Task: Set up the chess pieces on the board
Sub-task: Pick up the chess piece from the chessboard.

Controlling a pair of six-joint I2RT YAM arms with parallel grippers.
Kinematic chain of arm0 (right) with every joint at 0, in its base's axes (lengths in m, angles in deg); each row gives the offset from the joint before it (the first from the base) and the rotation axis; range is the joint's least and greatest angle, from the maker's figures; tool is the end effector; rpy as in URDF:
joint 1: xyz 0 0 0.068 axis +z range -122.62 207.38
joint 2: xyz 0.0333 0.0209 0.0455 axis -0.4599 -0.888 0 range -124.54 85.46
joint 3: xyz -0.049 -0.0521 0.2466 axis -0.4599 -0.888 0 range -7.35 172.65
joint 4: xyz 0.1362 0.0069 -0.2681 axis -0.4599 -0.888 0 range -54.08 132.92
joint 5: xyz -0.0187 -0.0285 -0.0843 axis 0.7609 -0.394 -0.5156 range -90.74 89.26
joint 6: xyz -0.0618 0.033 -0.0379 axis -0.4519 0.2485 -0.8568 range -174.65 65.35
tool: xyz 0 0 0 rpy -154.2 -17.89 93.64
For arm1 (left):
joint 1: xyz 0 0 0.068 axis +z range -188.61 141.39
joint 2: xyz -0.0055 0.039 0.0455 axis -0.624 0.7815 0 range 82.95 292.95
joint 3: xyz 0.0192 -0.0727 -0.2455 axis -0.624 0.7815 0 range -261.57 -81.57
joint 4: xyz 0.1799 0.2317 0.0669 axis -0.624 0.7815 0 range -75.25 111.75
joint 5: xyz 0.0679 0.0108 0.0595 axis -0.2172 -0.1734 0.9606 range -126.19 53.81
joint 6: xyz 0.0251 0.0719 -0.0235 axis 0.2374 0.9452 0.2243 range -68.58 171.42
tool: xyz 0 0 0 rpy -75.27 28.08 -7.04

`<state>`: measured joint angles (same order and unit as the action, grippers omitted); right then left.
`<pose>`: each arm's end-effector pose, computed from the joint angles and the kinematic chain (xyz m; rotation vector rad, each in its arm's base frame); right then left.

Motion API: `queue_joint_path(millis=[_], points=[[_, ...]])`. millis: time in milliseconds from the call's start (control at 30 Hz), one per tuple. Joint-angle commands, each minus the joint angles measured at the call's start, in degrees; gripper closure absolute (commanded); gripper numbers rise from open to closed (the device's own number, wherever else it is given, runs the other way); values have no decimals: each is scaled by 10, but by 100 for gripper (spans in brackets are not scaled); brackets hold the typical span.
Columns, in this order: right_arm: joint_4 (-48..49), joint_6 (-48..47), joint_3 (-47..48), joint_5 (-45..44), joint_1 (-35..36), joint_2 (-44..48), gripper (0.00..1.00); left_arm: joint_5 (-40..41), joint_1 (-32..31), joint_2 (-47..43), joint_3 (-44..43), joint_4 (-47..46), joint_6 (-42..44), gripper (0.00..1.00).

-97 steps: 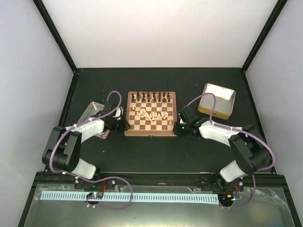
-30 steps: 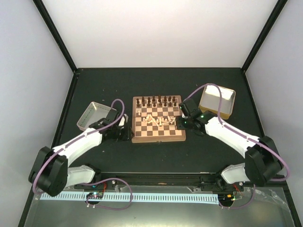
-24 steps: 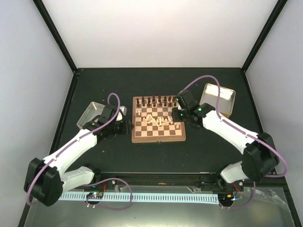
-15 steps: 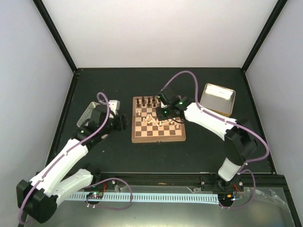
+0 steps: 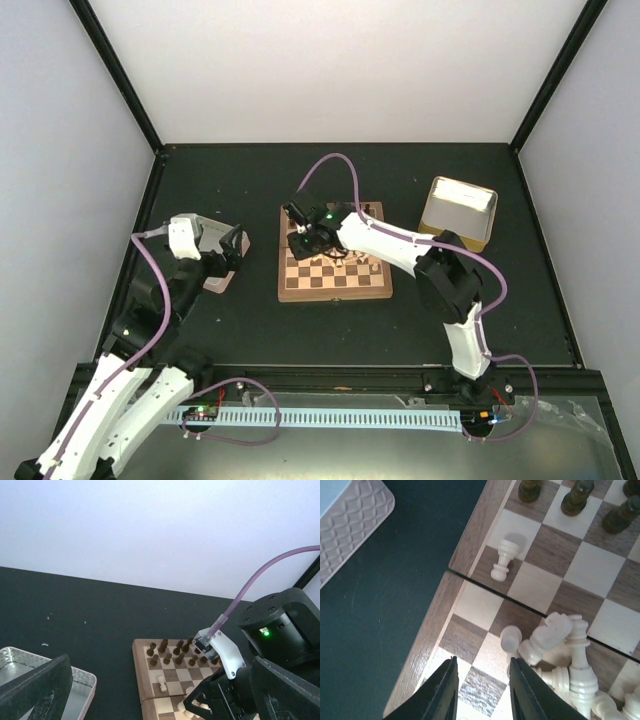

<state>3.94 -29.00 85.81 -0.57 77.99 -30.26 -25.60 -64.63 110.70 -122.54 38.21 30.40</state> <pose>0.3064 0.3734 0.1564 -0.5889 2.6560 0.4290 0.1904 -0.0789 0.3276 -0.0595 1.7656 -0.4378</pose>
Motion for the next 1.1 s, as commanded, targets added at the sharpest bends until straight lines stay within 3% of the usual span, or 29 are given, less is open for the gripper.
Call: queue_joint_path(millis=[0,367,867,1067], points=[[-33,-4,47,-37,3,-28,69,36,-3,-10,12,-8,21,1],[-56,-12,89,-49,3,-80,71,43,-3,-8,15,-7,19,1],[-71,-19,133,-51,4,-107,93,49,-3,-4,15,-7,21,1],[-67,-32,119,-13,14,-85,94,53,-3,-5,16,-7,21,1]])
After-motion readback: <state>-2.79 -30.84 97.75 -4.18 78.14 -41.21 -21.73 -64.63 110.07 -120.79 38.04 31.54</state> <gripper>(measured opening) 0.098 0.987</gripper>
